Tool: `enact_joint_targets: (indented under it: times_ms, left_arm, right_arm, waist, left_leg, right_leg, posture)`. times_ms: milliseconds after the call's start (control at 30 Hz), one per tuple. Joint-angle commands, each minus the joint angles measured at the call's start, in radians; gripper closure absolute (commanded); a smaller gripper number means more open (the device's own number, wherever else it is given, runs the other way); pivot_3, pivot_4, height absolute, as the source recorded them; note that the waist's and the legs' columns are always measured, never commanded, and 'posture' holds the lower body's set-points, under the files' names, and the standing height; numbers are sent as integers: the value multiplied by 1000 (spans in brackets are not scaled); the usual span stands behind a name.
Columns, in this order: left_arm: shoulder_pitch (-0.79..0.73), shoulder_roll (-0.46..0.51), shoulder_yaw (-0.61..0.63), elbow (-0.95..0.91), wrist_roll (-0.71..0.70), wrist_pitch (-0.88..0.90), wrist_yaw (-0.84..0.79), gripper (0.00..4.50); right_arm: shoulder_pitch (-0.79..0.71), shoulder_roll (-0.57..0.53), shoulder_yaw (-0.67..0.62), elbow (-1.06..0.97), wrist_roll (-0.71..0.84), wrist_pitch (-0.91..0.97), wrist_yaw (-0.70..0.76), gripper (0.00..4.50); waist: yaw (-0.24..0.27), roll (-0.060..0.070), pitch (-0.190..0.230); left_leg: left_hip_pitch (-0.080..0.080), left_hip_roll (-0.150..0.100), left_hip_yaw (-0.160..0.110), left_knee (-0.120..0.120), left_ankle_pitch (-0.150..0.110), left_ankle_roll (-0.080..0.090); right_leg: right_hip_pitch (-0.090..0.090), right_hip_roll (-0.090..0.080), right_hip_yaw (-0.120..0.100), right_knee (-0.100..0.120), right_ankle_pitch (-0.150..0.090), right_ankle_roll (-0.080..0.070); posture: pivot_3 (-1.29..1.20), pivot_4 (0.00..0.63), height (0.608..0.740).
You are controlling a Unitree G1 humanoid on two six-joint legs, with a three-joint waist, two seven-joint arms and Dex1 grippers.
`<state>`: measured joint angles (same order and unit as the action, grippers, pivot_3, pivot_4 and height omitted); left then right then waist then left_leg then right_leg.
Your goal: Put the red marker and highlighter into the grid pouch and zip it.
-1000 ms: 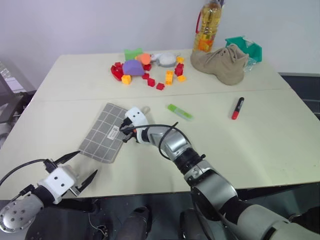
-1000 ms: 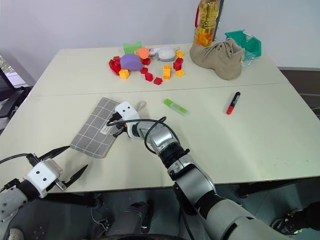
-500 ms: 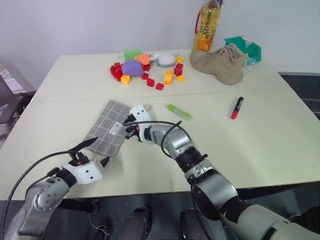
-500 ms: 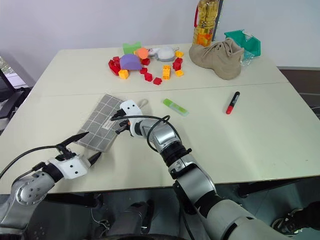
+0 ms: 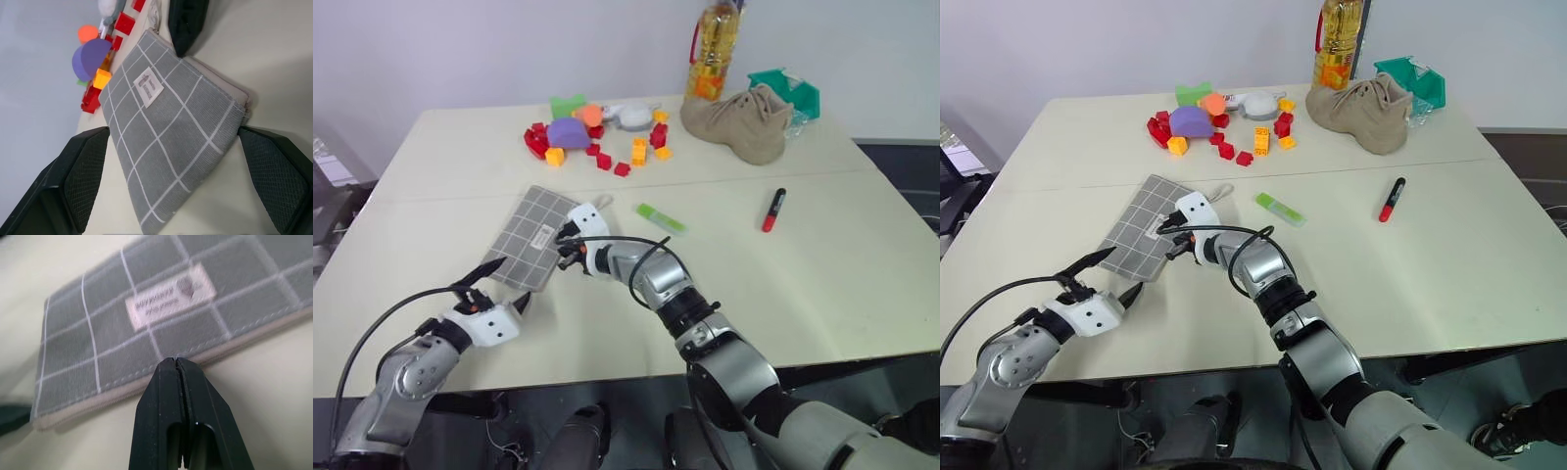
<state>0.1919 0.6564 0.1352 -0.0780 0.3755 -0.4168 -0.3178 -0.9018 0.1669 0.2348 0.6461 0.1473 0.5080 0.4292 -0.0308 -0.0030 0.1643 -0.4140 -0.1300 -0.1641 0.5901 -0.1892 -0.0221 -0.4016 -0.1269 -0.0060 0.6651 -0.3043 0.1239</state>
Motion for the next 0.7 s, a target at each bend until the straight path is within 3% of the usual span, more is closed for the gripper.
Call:
enact_joint_targets:
  times_ms: [33, 400, 700]
  left_arm:
    - [60, 24, 34, -47, -44, 15, -28, 0]
    - [90, 34, 63, -88, -62, 72, -41, 0]
    - [22, 65, 43, -41, -42, 125, -64, 0]
  right_arm:
    - [4, 52, 31, -70, -19, -93, 26, 4464]
    - [-202, 133, 15, 405, -112, -183, -88, 4464]
    - [-179, 143, 34, 417, -145, -237, -54, 4464]
  waist:
    - [-13, 0, 0]
    - [-17, 0, 0]
    - [-15, 1, 0]
  left_leg:
    - [0, 0, 0, -1, 0, 0]
    - [0, 5, 1, -1, -1, -3]
    - [3, 6, 0, -2, -1, -4]
  right_leg:
    - [0, 0, 0, 0, 0, 0]
    - [-3, 7, 3, 0, 2, -3]
    - [-2, 8, 4, 1, 2, -4]
  posture:
    - [0, 150, 740]
    - [0, 150, 740]
    - [0, 150, 740]
